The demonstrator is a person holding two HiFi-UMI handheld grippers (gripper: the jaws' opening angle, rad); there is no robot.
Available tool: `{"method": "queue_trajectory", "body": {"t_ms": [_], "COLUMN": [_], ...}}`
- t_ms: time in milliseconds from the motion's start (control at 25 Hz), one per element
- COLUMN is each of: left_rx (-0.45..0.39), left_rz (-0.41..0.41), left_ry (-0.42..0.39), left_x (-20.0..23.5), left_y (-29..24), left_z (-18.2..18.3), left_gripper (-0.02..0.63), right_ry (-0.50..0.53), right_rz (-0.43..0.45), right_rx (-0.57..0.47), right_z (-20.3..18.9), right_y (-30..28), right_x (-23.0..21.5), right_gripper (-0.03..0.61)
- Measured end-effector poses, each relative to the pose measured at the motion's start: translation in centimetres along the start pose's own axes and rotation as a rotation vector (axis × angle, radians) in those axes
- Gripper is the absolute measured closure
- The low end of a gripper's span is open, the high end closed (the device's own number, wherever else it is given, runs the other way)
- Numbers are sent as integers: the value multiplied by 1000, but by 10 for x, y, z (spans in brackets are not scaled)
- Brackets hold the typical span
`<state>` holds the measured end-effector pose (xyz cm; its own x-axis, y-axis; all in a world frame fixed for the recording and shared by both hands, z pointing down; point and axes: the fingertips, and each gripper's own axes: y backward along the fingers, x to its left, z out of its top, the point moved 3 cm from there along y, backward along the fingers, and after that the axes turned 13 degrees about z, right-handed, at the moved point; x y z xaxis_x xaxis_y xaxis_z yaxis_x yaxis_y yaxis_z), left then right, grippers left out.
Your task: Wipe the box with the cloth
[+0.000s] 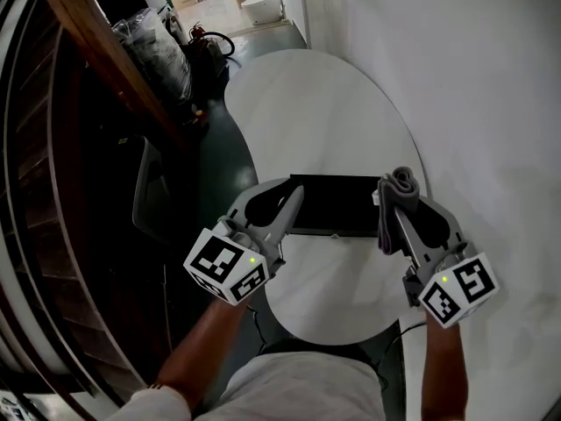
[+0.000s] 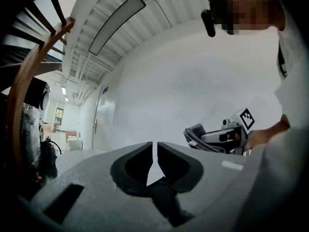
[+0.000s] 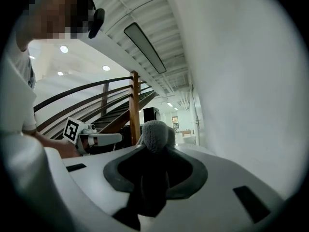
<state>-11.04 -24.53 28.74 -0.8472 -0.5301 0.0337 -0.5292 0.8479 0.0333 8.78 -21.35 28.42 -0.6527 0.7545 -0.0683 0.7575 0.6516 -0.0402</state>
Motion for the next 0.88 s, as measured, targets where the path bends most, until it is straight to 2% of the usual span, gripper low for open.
{"method": "queue_trajectory", "body": {"t_ms": [440, 880], "left_rx": [-117, -165], "left_rz": [-27, -50], "left_ry": [41, 24], "left_x": [-25, -43], "left_y": [12, 24], "left_z": [23, 29], "left_gripper": [592, 598], "right_ry": [94, 146], "right_rz": [66, 95], "right_rx": [-142, -190], "right_z": [29, 28], "right_y": [0, 6], "right_x": [32, 58], "right_gripper": [479, 479]}}
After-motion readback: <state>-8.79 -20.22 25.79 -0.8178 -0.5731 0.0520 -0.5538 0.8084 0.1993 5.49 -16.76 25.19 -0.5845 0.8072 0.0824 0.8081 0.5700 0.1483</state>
